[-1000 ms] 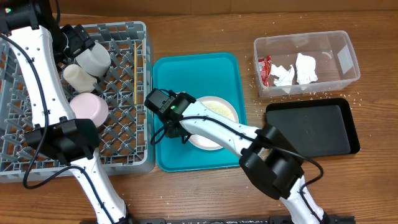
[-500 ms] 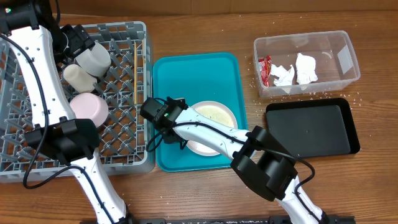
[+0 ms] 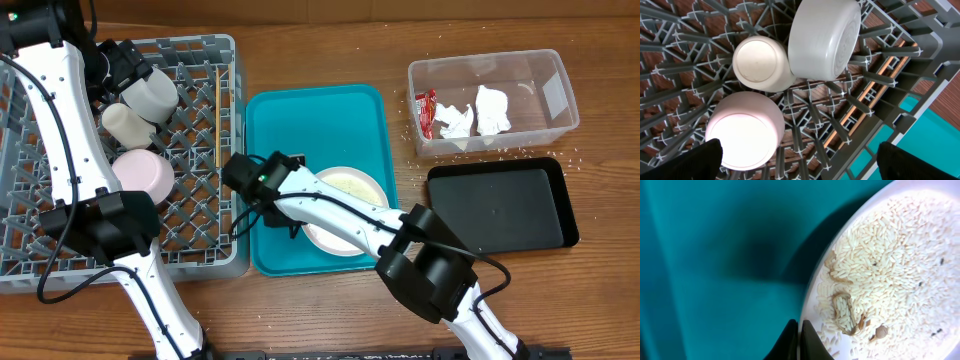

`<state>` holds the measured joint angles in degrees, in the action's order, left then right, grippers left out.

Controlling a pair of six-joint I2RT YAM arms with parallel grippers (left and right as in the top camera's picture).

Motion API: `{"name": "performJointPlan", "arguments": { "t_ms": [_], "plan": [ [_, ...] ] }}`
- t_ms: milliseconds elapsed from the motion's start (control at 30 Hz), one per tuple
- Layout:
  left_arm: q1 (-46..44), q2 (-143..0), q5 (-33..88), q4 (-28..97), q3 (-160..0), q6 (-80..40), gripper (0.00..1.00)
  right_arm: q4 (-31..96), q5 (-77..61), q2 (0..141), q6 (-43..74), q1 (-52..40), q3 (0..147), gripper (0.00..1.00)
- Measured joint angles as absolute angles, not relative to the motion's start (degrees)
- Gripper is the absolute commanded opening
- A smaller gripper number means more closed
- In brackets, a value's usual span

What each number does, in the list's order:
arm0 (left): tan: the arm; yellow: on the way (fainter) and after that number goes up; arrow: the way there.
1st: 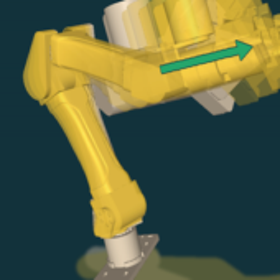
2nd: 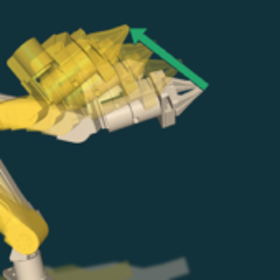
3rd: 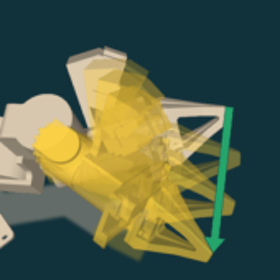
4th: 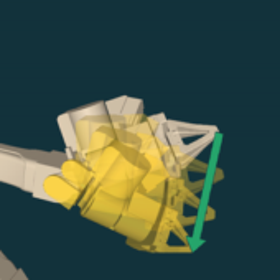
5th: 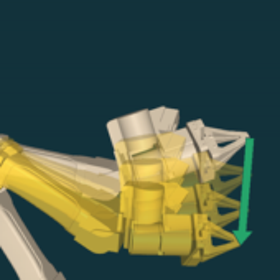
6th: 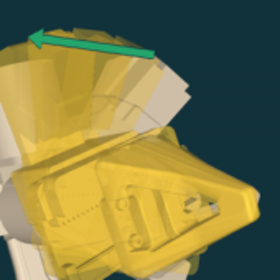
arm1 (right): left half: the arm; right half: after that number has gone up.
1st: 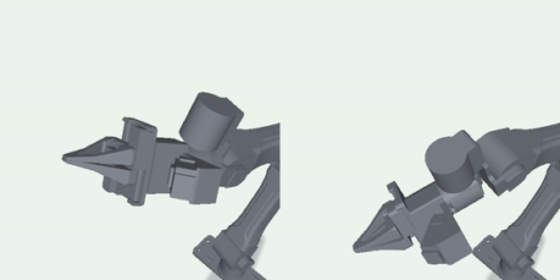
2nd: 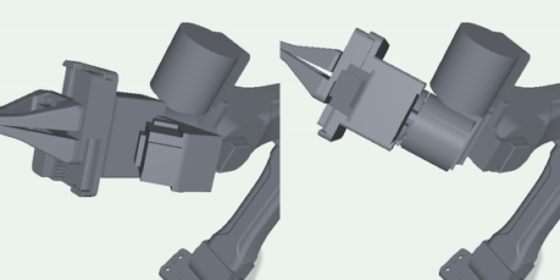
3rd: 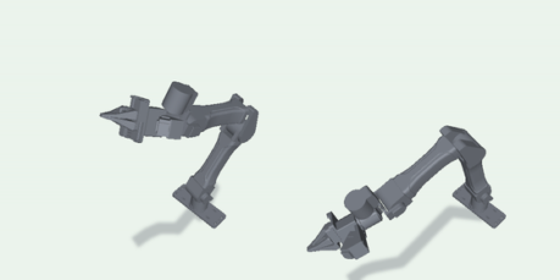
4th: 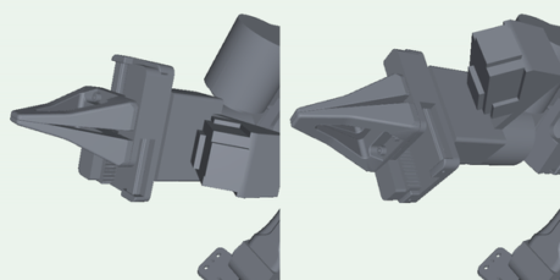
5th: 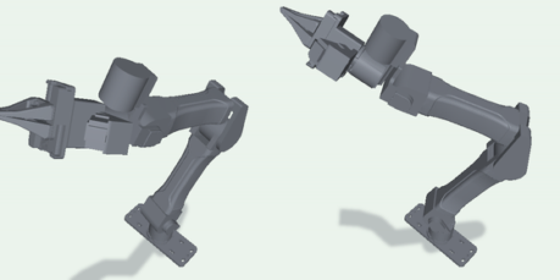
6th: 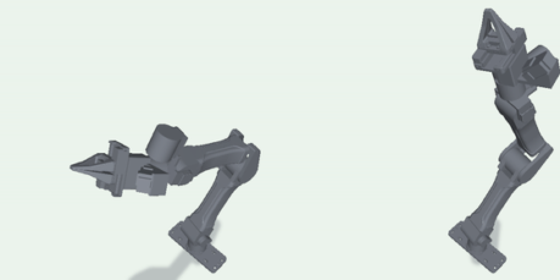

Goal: Sort waste into correct bins and load items into the dishwasher
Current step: 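Lower the right gripper to the plate's left rim and grasp it, then lift the plate and carry it right over the black tray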

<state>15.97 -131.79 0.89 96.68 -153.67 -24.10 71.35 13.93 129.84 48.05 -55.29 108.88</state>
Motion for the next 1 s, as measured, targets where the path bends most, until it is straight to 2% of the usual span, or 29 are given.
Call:
{"name": "performJointPlan", "arguments": {
  "t_ms": [200,767,1000],
  "plan": [
    [16.0,-131.8,0.9,96.7,-153.7,-24.1,1.00,73.6,14.5,129.8,48.5,-55.3,113.2,0.04],
    [16.0,-131.8,0.9,96.7,-153.7,-24.1,1.00,81.0,21.3,129.8,48.4,-52.9,113.5,0.04],
    [16.0,-131.8,0.9,96.7,-153.7,-24.1,1.00,88.5,25.1,130.0,49.0,-51.7,117.3,0.04]
  ]
}}
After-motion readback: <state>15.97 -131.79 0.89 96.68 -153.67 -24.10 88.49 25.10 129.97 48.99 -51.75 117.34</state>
